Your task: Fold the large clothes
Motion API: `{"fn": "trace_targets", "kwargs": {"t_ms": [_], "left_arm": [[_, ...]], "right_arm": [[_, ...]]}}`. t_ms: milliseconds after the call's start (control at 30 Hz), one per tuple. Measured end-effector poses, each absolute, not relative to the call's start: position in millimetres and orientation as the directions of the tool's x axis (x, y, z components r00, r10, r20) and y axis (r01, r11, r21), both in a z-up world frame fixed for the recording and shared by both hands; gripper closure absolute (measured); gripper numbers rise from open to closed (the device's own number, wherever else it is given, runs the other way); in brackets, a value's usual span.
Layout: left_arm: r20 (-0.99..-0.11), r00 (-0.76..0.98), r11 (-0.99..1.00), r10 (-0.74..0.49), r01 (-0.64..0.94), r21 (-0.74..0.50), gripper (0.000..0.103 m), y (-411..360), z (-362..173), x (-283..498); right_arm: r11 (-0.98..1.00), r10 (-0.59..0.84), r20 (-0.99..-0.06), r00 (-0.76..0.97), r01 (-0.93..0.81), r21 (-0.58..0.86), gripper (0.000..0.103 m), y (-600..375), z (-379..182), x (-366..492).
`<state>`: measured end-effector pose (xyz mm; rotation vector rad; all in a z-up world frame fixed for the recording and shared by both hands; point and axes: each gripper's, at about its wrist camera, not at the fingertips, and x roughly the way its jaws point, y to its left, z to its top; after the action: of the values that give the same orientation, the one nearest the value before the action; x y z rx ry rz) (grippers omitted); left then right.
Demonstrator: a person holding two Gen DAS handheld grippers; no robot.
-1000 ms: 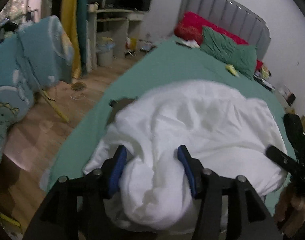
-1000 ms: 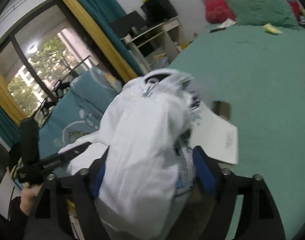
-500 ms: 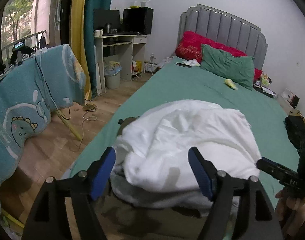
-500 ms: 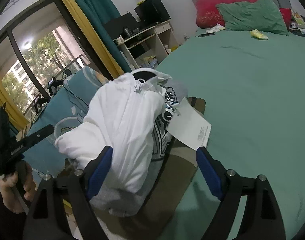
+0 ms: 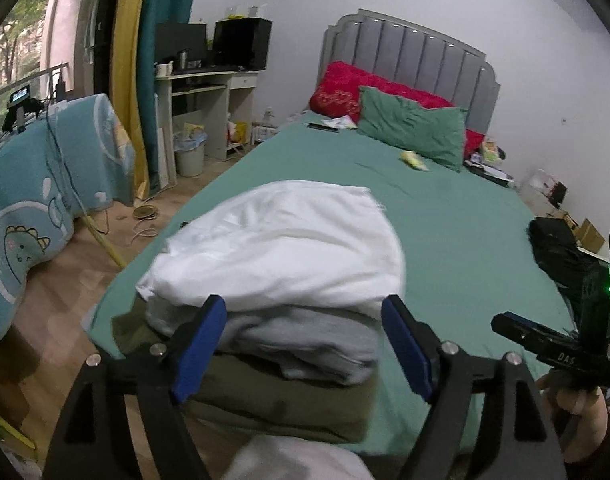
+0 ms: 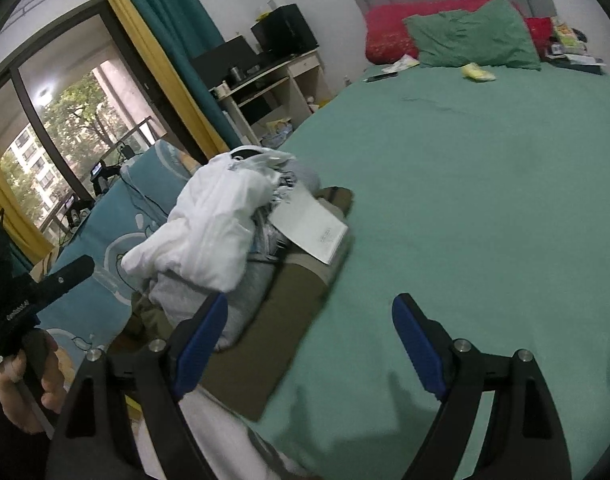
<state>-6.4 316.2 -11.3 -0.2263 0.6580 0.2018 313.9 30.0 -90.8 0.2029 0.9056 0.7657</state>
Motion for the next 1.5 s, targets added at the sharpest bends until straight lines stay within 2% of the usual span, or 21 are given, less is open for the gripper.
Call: {"fn": "trace_targets", "kwargs": {"t_ms": [400, 800, 867, 933, 1067, 1133, 1267, 1500], "left_arm": [[-0.618, 0.786, 0.973, 0.027, -0.163, -0.165, 0.021, 220.4, 8.9, -15.7], [-0.551, 0.835, 0.993, 0.02, -0.081, -0.087, 0.018, 143.5, 47.1, -36.1], [-0.527, 0.849, 0.994, 0.024, -0.077, -0.079, 0.012, 136.3, 57.3, -41.0], [-0.492, 0.87, 0.995, 0.027, -0.072, -0.071, 0.01, 130.1, 69.6, -47.9], [-0.411, 0.91, 0.994, 0.053, -0.088, -0.065, 0.002, 122.2, 94.5, -62.6], [-0.363, 0.929, 0.993, 0.067, -0.098, -0.066, 0.001, 119.0, 106.7, -70.7], [-0.288, 0.954, 0.993, 0.084, -0.106, -0.061, 0.0, 111.5, 126.3, -83.1], [-0.229, 0.967, 0.993, 0.108, -0.116, -0.024, 0.0, 98.8, 145.4, -97.3]], "right_arm": [[0.803, 0.592, -0.651, 0.475, -0.42, 0.424, 0.02, -89.2, -74.7, 277.0], [0.887, 0.46, -0.632, 0.624, -0.297, 0.353, 0.019, -191.7, -29.2, 249.4], [0.898, 0.438, -0.618, 0.653, -0.284, 0.336, 0.016, -205.7, -18.0, 244.8], [0.908, 0.415, -0.601, 0.683, -0.276, 0.314, 0.01, -218.3, -5.9, 238.8], [0.925, 0.376, -0.561, 0.738, -0.265, 0.272, 0.005, -240.1, 19.6, 224.3], [0.932, 0.359, -0.536, 0.764, -0.26, 0.254, 0.001, -248.9, 33.1, 217.0], [0.946, 0.321, -0.482, 0.815, -0.255, 0.199, 0.001, -260.3, 59.8, 200.5], [0.959, 0.279, -0.333, 0.901, -0.245, 0.142, 0.001, -272.2, 108.8, 159.9]]}}
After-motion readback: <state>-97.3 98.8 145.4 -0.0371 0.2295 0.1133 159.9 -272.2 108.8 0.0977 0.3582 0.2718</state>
